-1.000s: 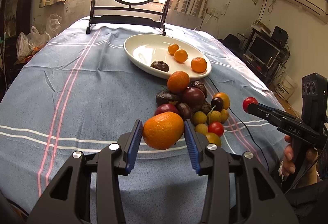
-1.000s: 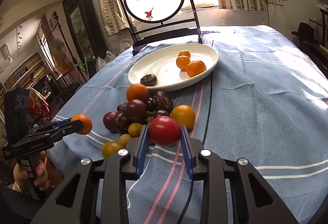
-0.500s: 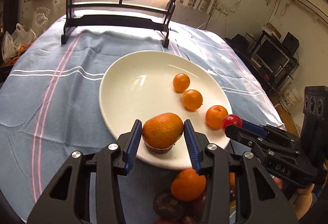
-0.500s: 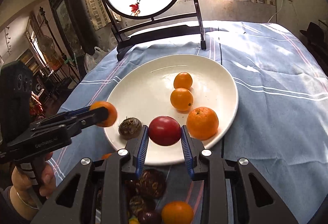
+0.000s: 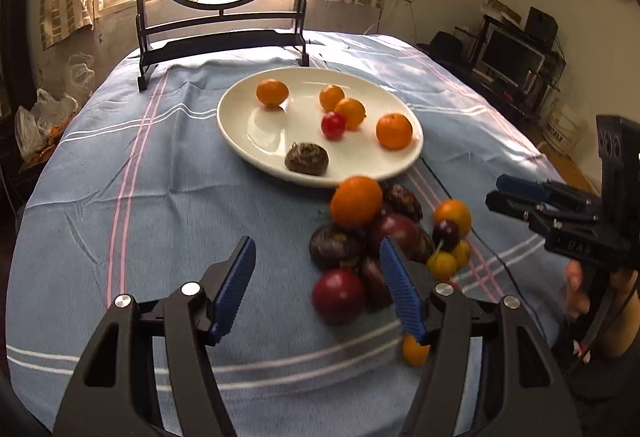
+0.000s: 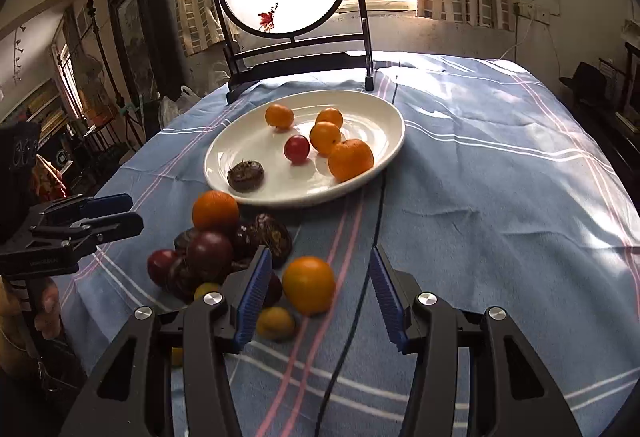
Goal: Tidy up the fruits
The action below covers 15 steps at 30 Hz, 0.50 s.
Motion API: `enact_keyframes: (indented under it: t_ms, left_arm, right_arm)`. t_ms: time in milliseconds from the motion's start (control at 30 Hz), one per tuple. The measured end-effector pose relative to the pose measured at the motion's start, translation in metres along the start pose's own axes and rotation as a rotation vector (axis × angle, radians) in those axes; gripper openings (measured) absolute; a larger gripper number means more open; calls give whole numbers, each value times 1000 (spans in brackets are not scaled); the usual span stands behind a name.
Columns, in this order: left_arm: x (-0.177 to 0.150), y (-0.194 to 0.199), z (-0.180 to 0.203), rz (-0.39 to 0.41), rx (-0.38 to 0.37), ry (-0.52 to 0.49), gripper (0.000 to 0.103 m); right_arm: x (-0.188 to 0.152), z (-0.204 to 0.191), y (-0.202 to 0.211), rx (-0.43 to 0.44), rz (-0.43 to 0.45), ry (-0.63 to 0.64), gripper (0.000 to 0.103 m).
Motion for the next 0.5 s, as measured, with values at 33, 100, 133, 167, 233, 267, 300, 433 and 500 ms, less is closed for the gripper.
enact_keyframes:
  t_ms: [33,100,133,167,233,267,300,433,500]
  left_arm:
    - [-8,2,7,-5,11,-26,63]
    - [-21,0,18,-18,14,-68,59]
    - [-25,-4,22,-33,18,-91,54]
    - [-28,-9,25,-55,25,-111,44]
    - [-30,-16,28,-71,35,-133,44]
    - [-29,-19,29,-73,42,-138,44]
    - [-28,-23,28,-76,38,-137,44]
    - [-24,-39,23,-112,13,-115,47]
    - [-23,-44,21,-134,-9,-103,46]
  right_arm:
    - [-6,5,4,9,5,-12,51]
    - [-15,13,8,26,12,-29,51]
    - [-18,17,7,22,11,-38,51]
    - [-20,21,4,15,6,-50,51]
    - [-21,26,1,14,-1,-79,51]
    - [-20,28,2,24,5,-88,51]
    - [-20,28,3,35,12,-90,51]
    - [-20,28,0,38,-1,-97,51]
    - [-21,27,-1,40,-11,-93,51]
Point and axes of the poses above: each gripper's, at about its wrist camera, not at the fingertips, and y roughly against the way its jaws point, z to its right, x to its top, the point moved 3 cm from there along -y, roughly the way its jaws point, and after that the axes turned 15 degrees about -y, right-handed, at the moved point
